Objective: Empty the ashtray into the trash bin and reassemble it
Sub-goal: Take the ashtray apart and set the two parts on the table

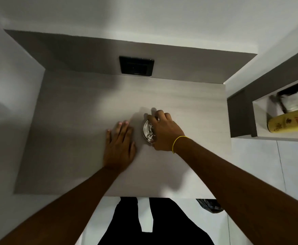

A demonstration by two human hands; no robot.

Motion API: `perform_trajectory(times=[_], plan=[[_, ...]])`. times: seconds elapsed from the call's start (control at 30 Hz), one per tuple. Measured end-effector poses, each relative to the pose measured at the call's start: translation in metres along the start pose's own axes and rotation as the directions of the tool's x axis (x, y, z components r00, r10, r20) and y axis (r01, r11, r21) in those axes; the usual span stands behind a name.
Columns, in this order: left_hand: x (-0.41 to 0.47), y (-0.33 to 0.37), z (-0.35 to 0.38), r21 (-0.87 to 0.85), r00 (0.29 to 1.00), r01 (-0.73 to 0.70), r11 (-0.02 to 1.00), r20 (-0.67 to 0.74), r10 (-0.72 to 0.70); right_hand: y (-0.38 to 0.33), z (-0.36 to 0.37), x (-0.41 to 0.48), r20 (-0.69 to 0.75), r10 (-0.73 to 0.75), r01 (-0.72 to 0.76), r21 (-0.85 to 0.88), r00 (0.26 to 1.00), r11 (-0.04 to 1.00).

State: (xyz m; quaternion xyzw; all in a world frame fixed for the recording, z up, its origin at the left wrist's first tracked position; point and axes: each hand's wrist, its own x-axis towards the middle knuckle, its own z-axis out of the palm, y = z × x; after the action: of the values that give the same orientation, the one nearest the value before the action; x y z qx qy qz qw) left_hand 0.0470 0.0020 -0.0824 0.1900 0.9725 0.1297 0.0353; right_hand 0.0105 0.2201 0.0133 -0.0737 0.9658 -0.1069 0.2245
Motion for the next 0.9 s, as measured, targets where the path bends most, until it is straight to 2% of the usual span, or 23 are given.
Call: perform_trajectory(times=[0.37,0.6,0.9], plan=[[-0.001,-0.002,0.006,-0.009,0.999,0.001,1.000,-0.048,-0.002,0.002,-0.005,0.010,0.037,-0.024,0.024,0.004,0.999,1.000],[-0.002,-0.002,0.006,-0.023,0.998,0.010,1.000,-0.059,-0.011,0.004,-0.001,0.006,0.004,-0.061,0.061,-0.002,0.998,0.998],[-0.001,-0.002,0.001,0.011,0.999,0.004,1.000,-0.038,-0.004,0.009,0.007,-0.030,-0.154,-0.019,0.057,0.247,0.988,0.967]])
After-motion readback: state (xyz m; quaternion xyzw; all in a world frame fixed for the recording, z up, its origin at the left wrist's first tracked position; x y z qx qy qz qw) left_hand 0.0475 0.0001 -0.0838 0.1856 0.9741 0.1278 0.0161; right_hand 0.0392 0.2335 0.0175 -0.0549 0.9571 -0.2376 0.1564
